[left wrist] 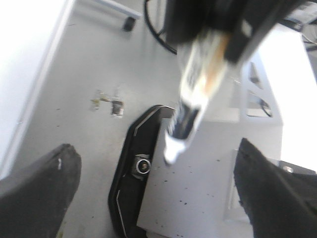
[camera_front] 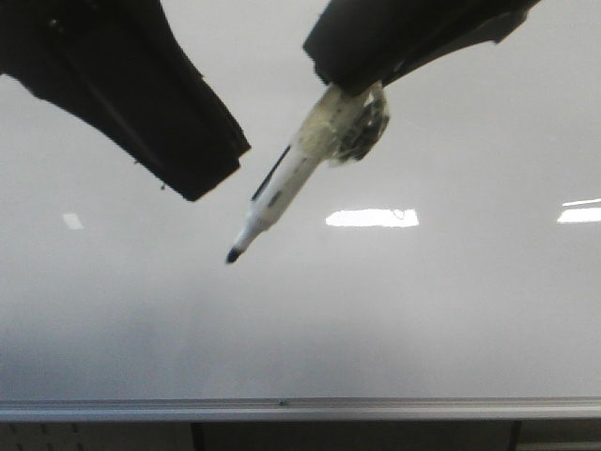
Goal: Write number 1 on whiteboard
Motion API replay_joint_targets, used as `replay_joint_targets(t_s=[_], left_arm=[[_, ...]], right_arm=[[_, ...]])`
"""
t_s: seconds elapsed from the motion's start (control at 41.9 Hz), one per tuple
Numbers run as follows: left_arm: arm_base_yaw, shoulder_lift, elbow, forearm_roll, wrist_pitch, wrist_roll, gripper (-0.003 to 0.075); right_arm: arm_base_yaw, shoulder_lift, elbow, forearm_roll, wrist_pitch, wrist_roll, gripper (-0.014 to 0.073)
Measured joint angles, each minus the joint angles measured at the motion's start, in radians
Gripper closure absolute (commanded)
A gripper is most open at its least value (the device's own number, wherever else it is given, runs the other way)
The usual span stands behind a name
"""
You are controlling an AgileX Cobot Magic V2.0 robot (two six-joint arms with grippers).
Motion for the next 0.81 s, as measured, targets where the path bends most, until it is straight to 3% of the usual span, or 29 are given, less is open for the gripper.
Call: replay_joint_targets(t_s=[0.048,0.143,0.239,0.263,0.453,0.692,0.811], left_arm=[[0.030,-0.004,-0.011,0.010,-0.002,-0.012,0.0218],[0.101,-0.020,-0.024,0.014,-0.012,-0.031,0.0421],[0.177,-0.041,-0.026,0.018,-0.023,-0.047,0.0699],[0.199,-0.046,-0.026,0.018,-0.023,-0.051,0.0738],[0.325,-0.098,-0.026,0.071,-0.033,-0.127,0.0741],[0.350,-0.274,0.050,0.502,-0.277,-0.664,0.0741],[0.354,-0.399,0.142,0.656,-0.424,-0.830,0.0741]], right_arm=[[0.000,-0.031,0.000,-0.048,-0.070,0.048,0.0654],[0.000,-0.097,0.007,-0.127,-0.187,0.144,0.0654],[0.000,-0.160,0.038,-0.186,-0.308,0.233,0.0654],[0.000,-0.177,0.052,-0.200,-0.347,0.255,0.0654],[0.000,-0.276,0.184,-0.238,-0.540,0.323,0.0654],[0.000,-0.299,0.282,-0.240,-0.727,0.327,0.0654],[0.000,-0.276,0.286,-0.240,-0.793,0.327,0.0654]])
